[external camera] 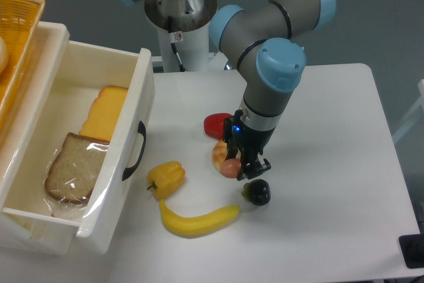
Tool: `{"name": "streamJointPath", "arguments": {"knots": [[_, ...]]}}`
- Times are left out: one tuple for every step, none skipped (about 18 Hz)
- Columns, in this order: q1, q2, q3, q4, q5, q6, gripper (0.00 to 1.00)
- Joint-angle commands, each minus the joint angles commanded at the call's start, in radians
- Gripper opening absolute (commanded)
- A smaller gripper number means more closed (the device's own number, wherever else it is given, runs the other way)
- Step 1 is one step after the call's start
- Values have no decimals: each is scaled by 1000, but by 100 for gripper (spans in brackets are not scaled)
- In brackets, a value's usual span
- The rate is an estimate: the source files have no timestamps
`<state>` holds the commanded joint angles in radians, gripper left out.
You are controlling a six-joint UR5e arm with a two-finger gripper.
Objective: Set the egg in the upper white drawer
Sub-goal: 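Lower the gripper over the brown egg beside the ring cookie and close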
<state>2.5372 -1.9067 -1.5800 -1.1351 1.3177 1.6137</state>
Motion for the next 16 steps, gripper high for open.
{"name": "streamJointPath", "arguments": {"knots": [[0, 0, 0, 0, 0, 0, 13], [2, 0, 2, 0, 0, -2, 13], [2, 0, 3, 0, -2, -5, 13], [2, 0, 5, 0, 0, -18, 13], [2, 0, 6, 0, -2, -31, 13], [3, 0, 11, 0, -3, -38, 13], [3, 0, 17, 0, -5, -46, 13], [3, 0, 24, 0, -5, -61, 13], [3, 0, 32, 0, -6, -80, 13], [5, 0, 44, 0, -6, -100, 13], [5, 0, 55, 0, -5, -121, 13], [5, 2, 60, 0, -5, -147, 13], [5, 2, 67, 0, -3, -178, 13], [3, 3, 74, -3, 1, -210, 13], [3, 12, 74, -9, 2, -219, 13], [5, 20, 75, -11, 5, -225, 13]]}}
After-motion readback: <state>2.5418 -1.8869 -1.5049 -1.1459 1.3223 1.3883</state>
